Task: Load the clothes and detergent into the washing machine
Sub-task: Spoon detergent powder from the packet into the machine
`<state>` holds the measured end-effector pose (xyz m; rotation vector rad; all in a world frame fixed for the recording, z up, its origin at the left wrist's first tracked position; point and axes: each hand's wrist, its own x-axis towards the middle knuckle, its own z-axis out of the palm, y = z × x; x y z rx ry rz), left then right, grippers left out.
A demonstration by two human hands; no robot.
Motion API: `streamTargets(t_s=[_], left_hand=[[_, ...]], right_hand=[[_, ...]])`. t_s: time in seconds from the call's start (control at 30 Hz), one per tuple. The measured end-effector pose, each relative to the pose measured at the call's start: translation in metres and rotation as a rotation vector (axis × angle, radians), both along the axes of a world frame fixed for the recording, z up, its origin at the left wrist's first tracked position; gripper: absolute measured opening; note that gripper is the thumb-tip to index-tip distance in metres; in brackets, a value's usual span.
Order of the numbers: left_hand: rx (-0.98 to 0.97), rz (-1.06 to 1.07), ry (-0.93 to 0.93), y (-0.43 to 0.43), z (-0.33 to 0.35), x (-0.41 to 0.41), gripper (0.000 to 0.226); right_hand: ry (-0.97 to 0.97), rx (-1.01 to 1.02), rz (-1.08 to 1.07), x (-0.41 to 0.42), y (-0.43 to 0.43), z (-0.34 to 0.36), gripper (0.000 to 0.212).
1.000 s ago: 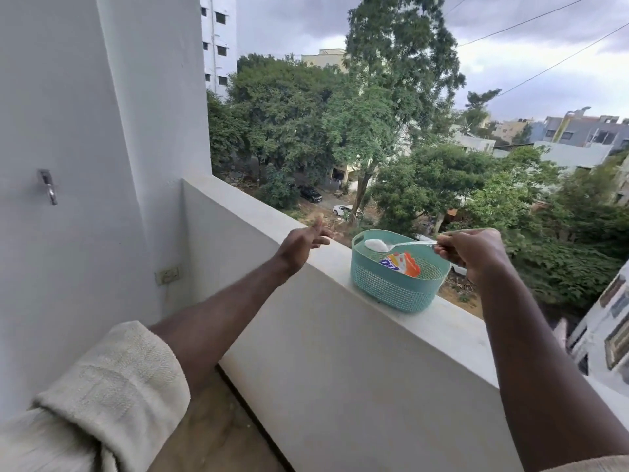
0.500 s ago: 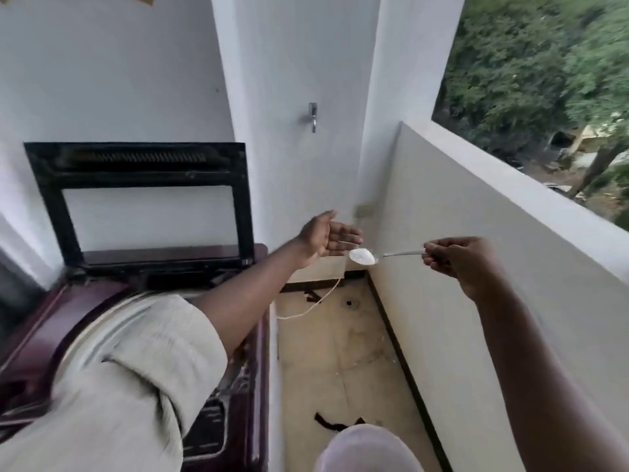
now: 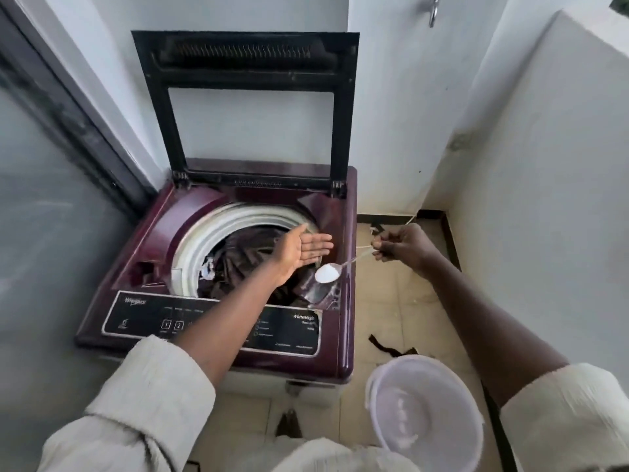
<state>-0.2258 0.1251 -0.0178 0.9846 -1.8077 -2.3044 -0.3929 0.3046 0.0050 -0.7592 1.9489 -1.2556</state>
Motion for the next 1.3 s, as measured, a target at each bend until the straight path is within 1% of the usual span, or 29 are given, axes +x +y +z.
streamTargets(t_s=[0.1,0.23,0.3,0.37,0.5,0.57,0.6,0.63,0.67,0.73,0.77,0.8,0.87,0.9,0.97,1.03,1.1,1.2,1.3], left_hand=[[0.023,0.024,-0.002,0.001,-0.013,0.009,0.063],[0.018,0.072,0.000,0.003,-0.025,0.012,0.060],[0.014,0.082,-0.008,0.005,-0.031,0.013,0.060],[0.016,0.083,-0.028,0.006,-0.036,0.015,0.061],[0.000,0.089,-0.043,0.008,-0.045,0.019,0.061],[-0.009,0.093,-0.050,0.007,-0.045,0.020,0.061],[-0.016,0.095,-0.052,0.008,-0.044,0.020,0.061],[-0.023,0.100,-0.050,0.008,-0.042,0.021,0.061],[-0.024,0.108,-0.045,0.008,-0.039,0.020,0.061],[-0.016,0.130,-0.013,0.011,-0.029,0.015,0.061],[-0.010,0.141,0.009,0.015,-0.022,0.009,0.061],[-0.006,0.148,0.025,0.018,-0.015,0.005,0.061],[-0.012,0.116,0.059,0.031,0.004,-0.019,0.063],[-0.015,0.070,0.088,0.042,0.013,-0.038,0.064],[0.008,-0.020,0.147,0.071,0.038,-0.081,0.068],[0.082,-0.139,0.240,0.119,0.070,-0.132,0.070],[0.136,-0.264,0.333,0.179,0.104,-0.183,0.068],[0.120,-0.440,0.427,0.275,0.161,-0.240,0.068],[0.035,-0.637,0.514,0.370,0.212,-0.280,0.069]], right_hand=[[0.138,0.057,0.097,0.000,-0.021,0.001,0.012],[0.409,0.142,0.254,0.001,-0.046,0.011,0.008],[0.613,0.157,0.369,0.011,-0.054,0.016,0.008],[0.814,0.129,0.521,0.031,-0.056,0.016,0.010],[1.090,0.186,0.864,0.077,-0.037,0.003,0.024],[1.177,0.144,0.907,0.088,-0.021,-0.001,0.028],[1.164,0.096,0.856,0.089,-0.014,0.001,0.028],[1.111,0.052,0.759,0.088,-0.009,0.002,0.027],[1.043,0.014,0.618,0.085,-0.003,0.004,0.025],[0.874,-0.020,0.234,0.075,0.010,0.003,0.018],[0.725,0.000,0.035,0.068,0.019,0.003,0.015],[0.527,0.009,-0.131,0.064,0.028,0.002,0.012],[0.153,-0.064,-0.379,0.052,0.054,0.011,0.007],[0.035,-0.124,-0.473,0.043,0.073,0.019,0.005],[-0.073,-0.249,-0.582,0.023,0.113,0.045,0.005],[-0.043,-0.350,-0.698,-0.002,0.166,0.080,0.010],[0.043,-0.417,-0.820,-0.025,0.226,0.120,0.016],[0.211,-0.478,-1.001,-0.050,0.316,0.181,0.020],[0.397,-0.537,-1.206,-0.067,0.409,0.229,0.018]])
